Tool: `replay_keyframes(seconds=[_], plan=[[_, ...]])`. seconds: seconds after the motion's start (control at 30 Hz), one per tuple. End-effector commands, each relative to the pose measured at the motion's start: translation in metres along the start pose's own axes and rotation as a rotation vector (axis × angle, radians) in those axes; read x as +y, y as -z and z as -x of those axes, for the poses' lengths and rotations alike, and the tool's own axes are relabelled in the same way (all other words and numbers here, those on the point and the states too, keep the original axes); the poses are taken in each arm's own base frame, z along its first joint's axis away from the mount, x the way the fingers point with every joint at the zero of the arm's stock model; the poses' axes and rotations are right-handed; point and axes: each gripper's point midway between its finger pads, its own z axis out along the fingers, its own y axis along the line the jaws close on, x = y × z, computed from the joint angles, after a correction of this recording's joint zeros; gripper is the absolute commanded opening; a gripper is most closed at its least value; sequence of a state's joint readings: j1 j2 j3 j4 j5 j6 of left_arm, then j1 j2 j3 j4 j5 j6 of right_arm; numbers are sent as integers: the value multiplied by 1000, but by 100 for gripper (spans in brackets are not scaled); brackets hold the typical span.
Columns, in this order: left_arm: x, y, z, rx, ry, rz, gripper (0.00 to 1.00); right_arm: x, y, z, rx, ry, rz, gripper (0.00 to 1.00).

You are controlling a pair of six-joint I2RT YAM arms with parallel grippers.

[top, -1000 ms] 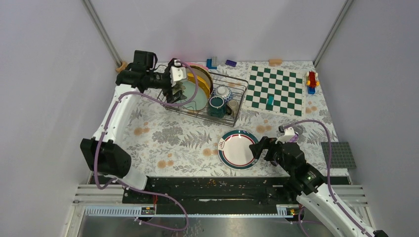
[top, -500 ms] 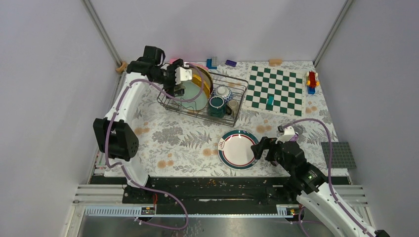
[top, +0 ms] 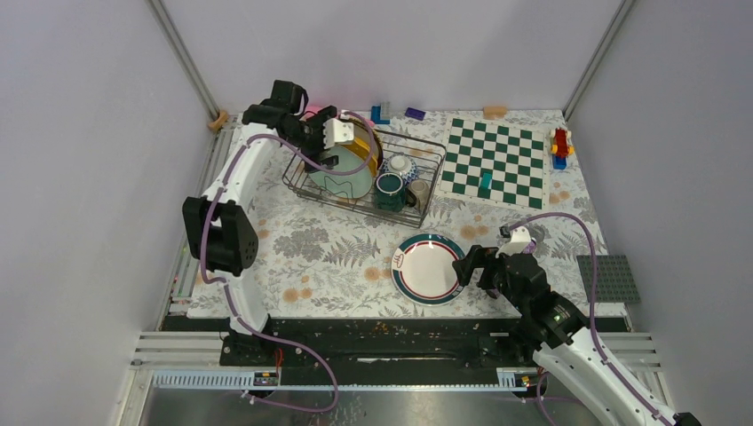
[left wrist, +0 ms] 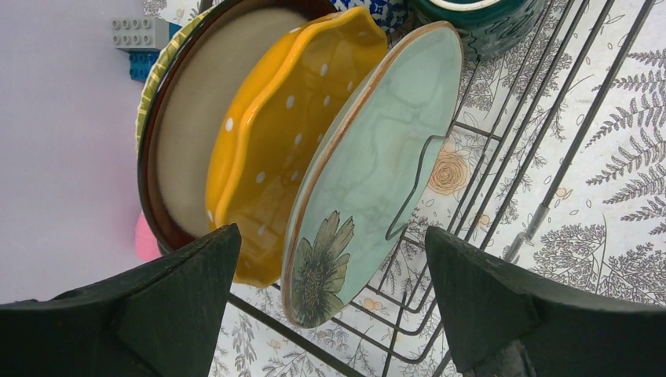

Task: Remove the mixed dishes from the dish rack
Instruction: Pick up the plate from the dish rack.

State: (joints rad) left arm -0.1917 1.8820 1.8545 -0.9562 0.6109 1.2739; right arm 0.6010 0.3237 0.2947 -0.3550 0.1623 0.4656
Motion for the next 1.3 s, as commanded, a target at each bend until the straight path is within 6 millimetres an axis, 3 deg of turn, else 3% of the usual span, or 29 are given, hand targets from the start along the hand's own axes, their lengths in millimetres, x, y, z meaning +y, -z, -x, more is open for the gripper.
replay_keyframes(seconds=[0.0, 0.27, 0.53, 0.97, 1.27], plan=[[16, 0, 8, -8, -24, 37, 90, 4, 4, 21, -58, 12, -4, 100], [-1, -9, 2, 44, -50, 2, 89, 3, 4, 21, -58, 16, -5, 100], [-13, -4, 5, 66, -83, -6, 83, 4, 5, 21, -53, 20, 2, 100], [-25, 0, -1, 131, -139, -13, 61, 4, 5, 21, -57, 22, 3, 100], [-22, -11, -5, 197, -170, -22, 54, 4, 5, 23, -61, 22, -3, 100]])
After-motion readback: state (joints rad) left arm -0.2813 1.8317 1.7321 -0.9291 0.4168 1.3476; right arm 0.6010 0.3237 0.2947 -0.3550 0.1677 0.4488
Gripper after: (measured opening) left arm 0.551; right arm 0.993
